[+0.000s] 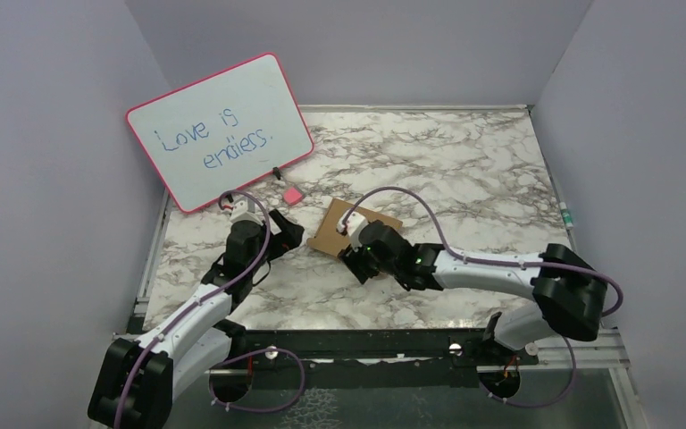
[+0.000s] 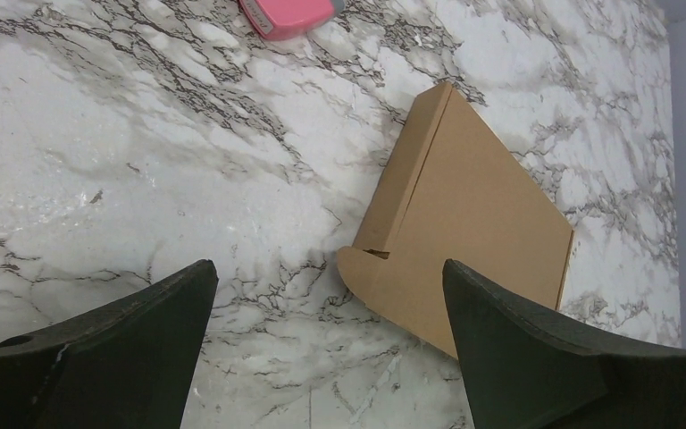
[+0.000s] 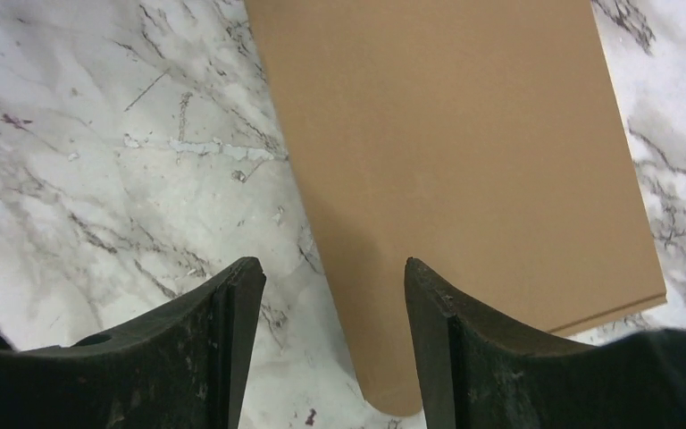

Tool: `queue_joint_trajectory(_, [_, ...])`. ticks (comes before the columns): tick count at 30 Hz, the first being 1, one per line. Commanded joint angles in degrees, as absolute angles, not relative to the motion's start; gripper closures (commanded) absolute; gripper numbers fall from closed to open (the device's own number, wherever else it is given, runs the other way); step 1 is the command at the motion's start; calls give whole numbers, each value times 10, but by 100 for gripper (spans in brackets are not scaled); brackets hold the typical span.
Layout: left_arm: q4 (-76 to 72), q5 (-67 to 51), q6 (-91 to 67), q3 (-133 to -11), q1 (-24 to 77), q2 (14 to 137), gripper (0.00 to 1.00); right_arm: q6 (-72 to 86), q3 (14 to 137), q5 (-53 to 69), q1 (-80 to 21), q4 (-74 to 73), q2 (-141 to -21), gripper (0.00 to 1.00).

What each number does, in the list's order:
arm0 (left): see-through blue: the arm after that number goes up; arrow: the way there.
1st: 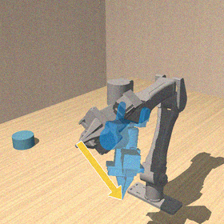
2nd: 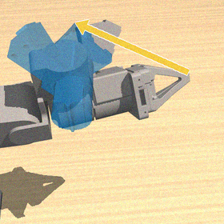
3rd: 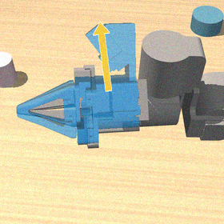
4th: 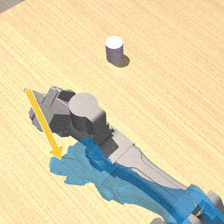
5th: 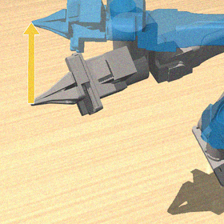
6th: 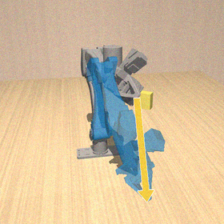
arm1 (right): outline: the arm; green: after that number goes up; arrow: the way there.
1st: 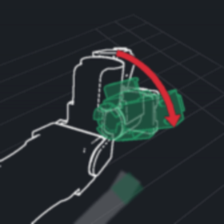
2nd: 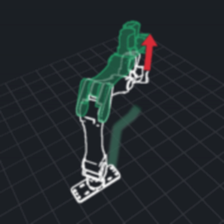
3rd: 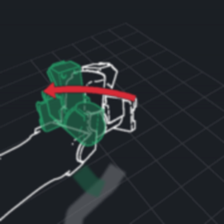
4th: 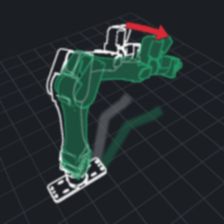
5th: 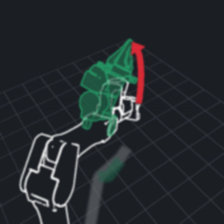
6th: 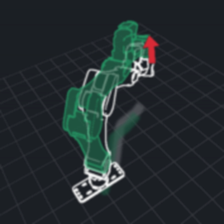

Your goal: Fold the paper box

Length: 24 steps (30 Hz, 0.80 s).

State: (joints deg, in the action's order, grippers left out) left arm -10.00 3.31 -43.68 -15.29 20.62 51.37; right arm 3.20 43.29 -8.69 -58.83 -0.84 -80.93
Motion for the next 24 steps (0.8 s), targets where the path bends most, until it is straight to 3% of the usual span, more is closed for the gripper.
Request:
queue_joint_trajectory(1, [-96,11,-443,-157,203,511,3,-44,488,-240,-640,-56,-885,35])
queue_joint_trajectory(6, [-97,2,-443,-157,203,514,3,-82,528,-336,-671,-61,-958,35])
queue_joint_trajectory(17, [-127,-33,-437,-166,203,565,7,-141,540,-403,-684,-8,-1059,41])
queue_joint_trajectory(24, [-134,-41,-438,-166,203,567,9,-151,539,-408,-685,12,-1066,55])
